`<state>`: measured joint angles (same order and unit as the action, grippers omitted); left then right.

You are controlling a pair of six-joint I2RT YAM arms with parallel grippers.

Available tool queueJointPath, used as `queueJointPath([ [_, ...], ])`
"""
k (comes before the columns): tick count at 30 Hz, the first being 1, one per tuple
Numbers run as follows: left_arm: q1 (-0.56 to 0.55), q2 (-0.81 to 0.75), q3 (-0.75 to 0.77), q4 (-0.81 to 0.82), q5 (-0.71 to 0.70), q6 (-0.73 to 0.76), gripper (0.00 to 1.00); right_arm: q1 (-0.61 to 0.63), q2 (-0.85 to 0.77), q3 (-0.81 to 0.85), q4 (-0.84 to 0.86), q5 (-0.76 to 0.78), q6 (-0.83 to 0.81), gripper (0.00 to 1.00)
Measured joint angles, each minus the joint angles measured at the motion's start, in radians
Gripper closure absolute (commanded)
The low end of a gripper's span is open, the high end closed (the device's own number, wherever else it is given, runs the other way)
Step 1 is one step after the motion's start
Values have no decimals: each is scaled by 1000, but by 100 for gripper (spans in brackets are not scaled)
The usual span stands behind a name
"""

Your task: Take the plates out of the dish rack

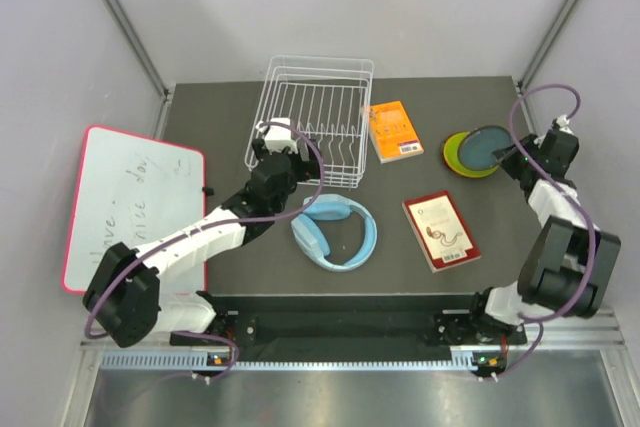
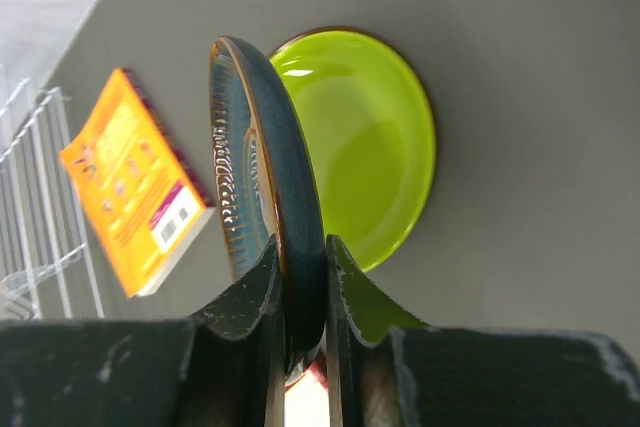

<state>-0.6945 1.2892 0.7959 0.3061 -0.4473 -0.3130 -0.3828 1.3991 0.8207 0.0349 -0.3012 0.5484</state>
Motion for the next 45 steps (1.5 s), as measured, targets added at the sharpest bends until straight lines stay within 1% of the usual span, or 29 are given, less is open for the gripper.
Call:
queueJointPath([
  [5, 0, -2, -25, 0, -79, 36, 1, -19, 138, 65, -2, 14, -18, 100],
  [8, 0, -15, -49, 1, -105, 52, 1, -21, 188, 77, 2, 10, -16, 100],
  [10, 3, -25, -64, 0, -113, 61, 1, -21, 223, 85, 6, -3, -16, 98],
  [14, 16, -26, -69, -1, -114, 69, 1, -20, 275, 110, 35, -44, -6, 80],
  [15, 19, -26, -69, -1, -111, 69, 1, -21, 283, 116, 39, -53, -5, 72],
  [18, 29, -26, -69, -11, -95, 66, 1, -19, 298, 133, 47, -64, -9, 63],
  [22, 42, -21, -63, -36, -61, 53, 1, -14, 298, 138, 31, -68, -23, 60],
  [23, 45, -18, -57, -46, -51, 52, 1, -11, 298, 144, 10, -70, -26, 54],
  [24, 46, -13, -51, -50, -41, 51, 1, -8, 298, 151, -12, -70, -30, 44],
  [26, 47, -3, -36, -60, -19, 50, 1, 5, 296, 174, -60, -61, -43, 39],
  [30, 51, 11, -16, -84, 29, 49, 1, 47, 275, 229, -158, -14, -80, 39],
  [33, 52, 21, -2, -100, 82, 49, 1, 62, 250, 262, -206, -7, -97, 38],
  [39, 53, 20, 18, -106, 167, 42, 1, 82, 137, 260, -252, 48, -116, 37],
  [42, 53, 18, 23, -115, 181, 35, 1, 88, 78, 260, -263, 75, -131, 37],
  [45, 53, 15, 23, -129, 189, 27, 1, 89, 62, 260, -267, 95, -146, 38],
])
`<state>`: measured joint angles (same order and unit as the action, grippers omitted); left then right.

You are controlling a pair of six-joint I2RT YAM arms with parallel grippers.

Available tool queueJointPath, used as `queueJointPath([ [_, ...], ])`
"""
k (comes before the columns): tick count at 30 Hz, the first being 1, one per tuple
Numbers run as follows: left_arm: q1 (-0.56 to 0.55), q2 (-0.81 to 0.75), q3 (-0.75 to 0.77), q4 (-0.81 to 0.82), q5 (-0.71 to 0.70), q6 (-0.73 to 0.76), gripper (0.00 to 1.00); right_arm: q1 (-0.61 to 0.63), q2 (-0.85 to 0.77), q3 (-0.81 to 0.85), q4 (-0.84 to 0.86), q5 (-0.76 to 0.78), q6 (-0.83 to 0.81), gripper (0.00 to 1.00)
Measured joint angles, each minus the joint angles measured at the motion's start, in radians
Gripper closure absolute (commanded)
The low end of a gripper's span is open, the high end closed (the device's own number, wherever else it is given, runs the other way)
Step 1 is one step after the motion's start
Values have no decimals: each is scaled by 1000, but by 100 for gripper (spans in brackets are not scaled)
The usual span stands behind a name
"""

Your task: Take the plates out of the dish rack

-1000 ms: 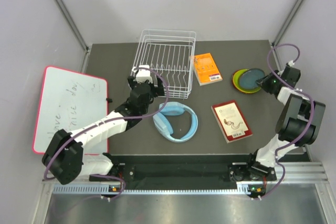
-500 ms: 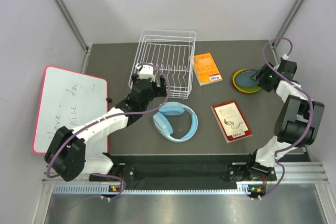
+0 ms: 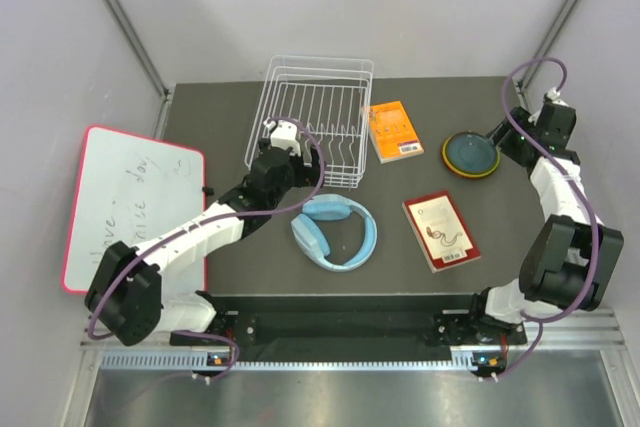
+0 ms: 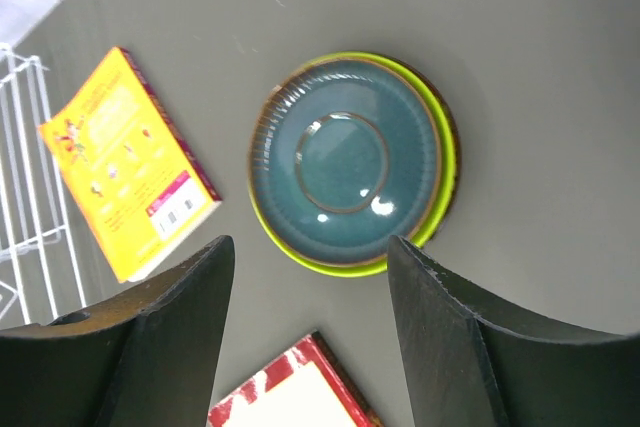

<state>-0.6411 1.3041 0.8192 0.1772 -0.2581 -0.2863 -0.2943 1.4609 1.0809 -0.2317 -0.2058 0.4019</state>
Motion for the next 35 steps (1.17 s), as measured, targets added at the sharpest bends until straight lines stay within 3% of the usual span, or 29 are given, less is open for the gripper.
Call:
queueJointPath([
  [8, 0, -35, 0, -53, -22, 0, 1, 42, -96, -113, -12, 10, -27, 34],
  [12, 1, -83, 13, -86, -39, 9, 1, 151, -351, -292, 37, 27, -53, 32],
  [16, 1, -147, 18, -103, -49, 11, 1, 282, -661, -474, 107, 140, -62, 31],
  [22, 1, -233, 14, -137, -37, 3, 1, 382, -896, -657, 164, 326, -63, 30],
  [27, 2, -277, -18, -142, -49, 1, 1, 417, -942, -762, 175, 436, -69, 25],
  [35, 2, -272, -44, -153, -69, 5, 1, 423, -884, -769, 233, 567, -82, 22],
])
